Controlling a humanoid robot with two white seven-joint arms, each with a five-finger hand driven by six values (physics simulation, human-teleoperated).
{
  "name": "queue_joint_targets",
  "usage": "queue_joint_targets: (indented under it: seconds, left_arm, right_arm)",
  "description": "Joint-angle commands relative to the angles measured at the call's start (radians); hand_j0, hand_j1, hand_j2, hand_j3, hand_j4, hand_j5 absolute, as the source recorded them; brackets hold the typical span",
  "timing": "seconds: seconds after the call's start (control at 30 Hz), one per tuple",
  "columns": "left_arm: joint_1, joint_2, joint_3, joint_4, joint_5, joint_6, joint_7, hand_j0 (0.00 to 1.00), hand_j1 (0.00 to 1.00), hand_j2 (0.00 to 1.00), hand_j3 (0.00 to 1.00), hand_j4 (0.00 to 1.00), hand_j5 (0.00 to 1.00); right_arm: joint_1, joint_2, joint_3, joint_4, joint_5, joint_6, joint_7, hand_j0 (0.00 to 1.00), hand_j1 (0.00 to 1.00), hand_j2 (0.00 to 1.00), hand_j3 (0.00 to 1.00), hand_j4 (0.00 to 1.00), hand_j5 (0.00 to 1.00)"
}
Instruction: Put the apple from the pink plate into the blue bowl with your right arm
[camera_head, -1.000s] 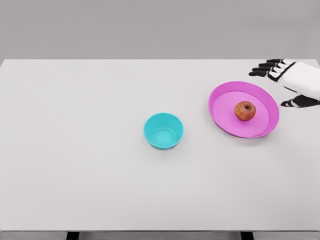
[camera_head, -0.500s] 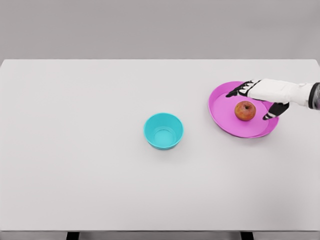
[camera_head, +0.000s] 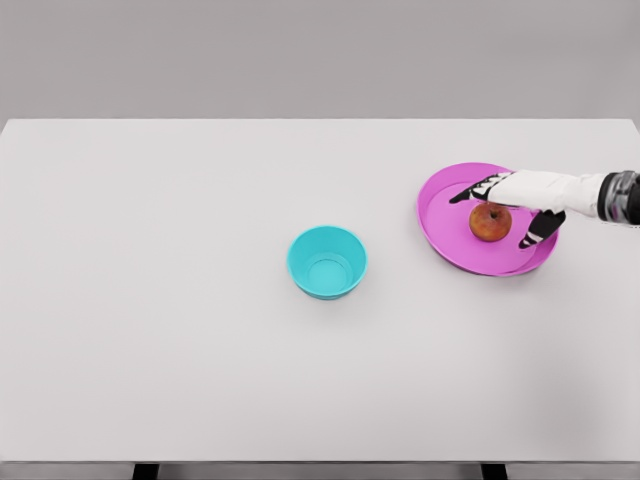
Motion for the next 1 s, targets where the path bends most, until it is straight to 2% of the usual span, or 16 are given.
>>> queue_joint_targets:
  seconds: [0.0, 0.37, 0.47, 0.5, 0.53, 0.63, 0.97]
  left_arm:
    - [0.000, 0.000, 0.000, 0.000, 0.000, 0.000, 0.000, 1.00, 1.00, 1.00, 1.00, 1.00, 1.00]
    - [0.000, 0.000, 0.000, 0.000, 0.000, 0.000, 0.000, 1.00, 1.00, 1.00, 1.00, 1.00, 1.00]
    - [0.000, 0.000, 0.000, 0.000, 0.000, 0.000, 0.000, 1.00, 1.00, 1.00, 1.00, 1.00, 1.00]
    - [0.000, 0.000, 0.000, 0.000, 0.000, 0.000, 0.000, 1.00, 1.00, 1.00, 1.00, 1.00, 1.00]
    - [0.000, 0.000, 0.000, 0.000, 0.000, 0.000, 0.000, 1.00, 1.00, 1.00, 1.00, 1.00, 1.00]
    - [0.000, 0.000, 0.000, 0.000, 0.000, 0.000, 0.000, 1.00, 1.00, 1.00, 1.00, 1.00, 1.00]
    - [0.000, 0.000, 0.000, 0.000, 0.000, 0.000, 0.000, 1.00, 1.00, 1.00, 1.00, 1.00, 1.00]
  right_arm:
    - [0.000, 0.006, 0.010, 0.023, -0.004, 0.002, 0.000, 1.00, 1.00, 1.00, 1.00, 1.00, 1.00]
    - [-0.011, 0.023, 0.032, 0.043, -0.005, 0.003, 0.000, 1.00, 1.00, 1.00, 1.00, 1.00, 1.00]
    - [-0.009, 0.023, 0.032, 0.043, -0.005, 0.003, 0.000, 0.76, 0.76, 0.76, 0.76, 0.76, 0.76]
    - [-0.009, 0.023, 0.038, 0.043, -0.005, 0.003, 0.000, 0.73, 0.73, 0.73, 0.73, 0.73, 0.73]
    - [-0.009, 0.023, 0.046, 0.043, -0.005, 0.002, 0.000, 0.65, 0.65, 0.65, 0.65, 0.65, 0.65]
    - [-0.009, 0.023, 0.053, 0.043, -0.005, 0.002, 0.000, 0.52, 0.52, 0.52, 0.52, 0.52, 0.52]
    - [-0.018, 0.017, 0.041, 0.029, -0.002, -0.007, 0.000, 0.50, 0.50, 0.50, 0.50, 0.50, 0.50]
